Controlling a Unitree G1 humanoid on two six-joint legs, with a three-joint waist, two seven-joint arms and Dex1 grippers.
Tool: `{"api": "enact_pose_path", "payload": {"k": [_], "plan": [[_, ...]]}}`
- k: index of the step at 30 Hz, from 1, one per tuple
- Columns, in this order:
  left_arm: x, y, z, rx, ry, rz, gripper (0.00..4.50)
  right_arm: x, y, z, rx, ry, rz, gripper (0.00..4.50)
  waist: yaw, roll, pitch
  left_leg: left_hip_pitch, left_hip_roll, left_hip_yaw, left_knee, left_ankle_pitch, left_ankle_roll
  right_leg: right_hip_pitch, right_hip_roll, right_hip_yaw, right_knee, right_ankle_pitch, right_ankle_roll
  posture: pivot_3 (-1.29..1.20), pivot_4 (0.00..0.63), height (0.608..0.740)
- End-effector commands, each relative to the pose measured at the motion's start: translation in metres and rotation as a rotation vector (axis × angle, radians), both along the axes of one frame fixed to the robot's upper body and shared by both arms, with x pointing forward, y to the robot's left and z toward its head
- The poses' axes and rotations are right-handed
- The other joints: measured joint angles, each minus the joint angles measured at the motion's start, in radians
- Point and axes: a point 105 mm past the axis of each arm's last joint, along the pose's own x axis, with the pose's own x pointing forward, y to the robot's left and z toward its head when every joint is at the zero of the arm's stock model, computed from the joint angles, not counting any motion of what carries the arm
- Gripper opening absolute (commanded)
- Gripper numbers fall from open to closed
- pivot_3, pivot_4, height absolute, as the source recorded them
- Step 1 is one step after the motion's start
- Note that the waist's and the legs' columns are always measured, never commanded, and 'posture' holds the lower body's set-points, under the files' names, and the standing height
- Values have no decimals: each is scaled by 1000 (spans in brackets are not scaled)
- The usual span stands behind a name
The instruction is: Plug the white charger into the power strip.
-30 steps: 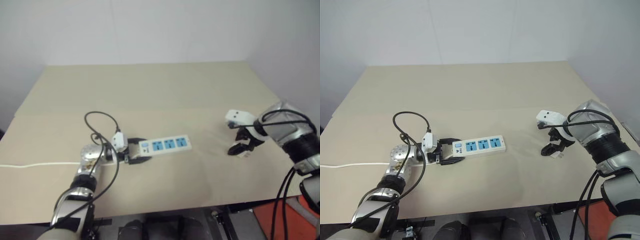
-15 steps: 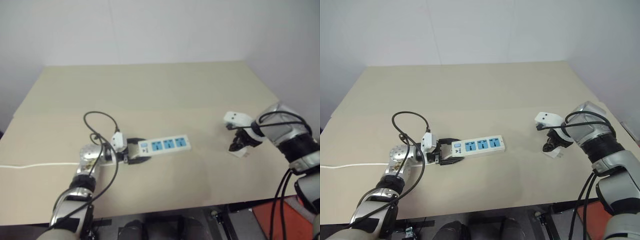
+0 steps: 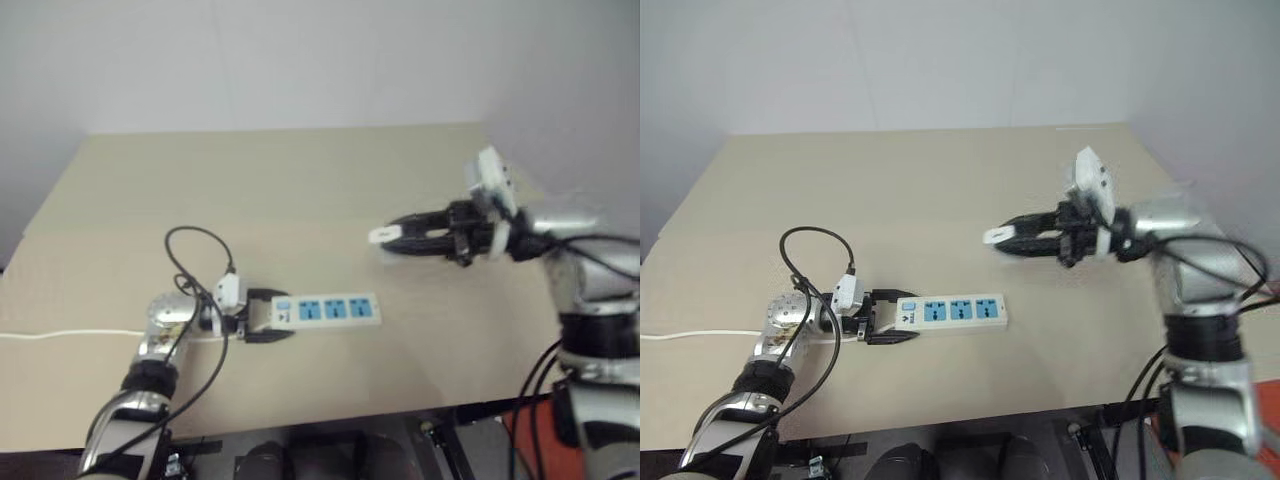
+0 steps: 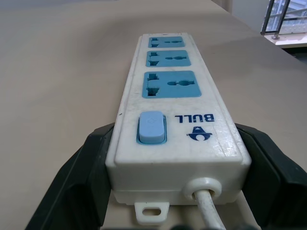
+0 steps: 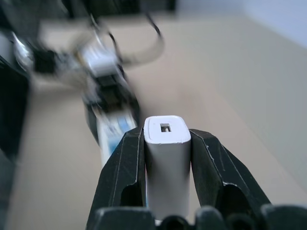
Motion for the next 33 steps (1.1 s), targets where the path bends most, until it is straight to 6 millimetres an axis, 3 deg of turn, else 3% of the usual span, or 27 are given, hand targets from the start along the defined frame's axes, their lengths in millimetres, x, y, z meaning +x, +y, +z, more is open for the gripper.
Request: {"api": "enact_pose_path", "payload": {"k": [1, 7, 17, 33], "plan": [[-4, -2, 2, 24, -9, -17, 3297, -8, 15, 6, 193, -72, 30, 1131, 0, 0, 0, 0, 0, 0, 0, 0, 0, 0, 0, 0, 0, 0, 0, 0, 150, 740], [-7, -4, 2, 25, -9, 3, 3297, -7, 46, -17, 270, -39, 135, 1131, -2, 1, 0, -1, -1, 1, 0, 0, 0, -2, 0, 1, 1, 0, 0, 0, 150, 740], [-16, -12, 1, 1, 3, 27, 3297, -1, 76, -47, 260, 15, 291, 1131, -4, 1, 0, 0, -1, 2, -1, 0, 0, -1, 0, 1, 1, 0, 0, 0, 150, 740], [-20, -1, -4, 20, 19, 55, 3297, 17, 71, -86, 193, 66, 211, 1131, -8, 1, 0, 1, -1, 4, -3, 1, -2, -2, 1, 2, 1, 0, -1, 0, 150, 740]]}}
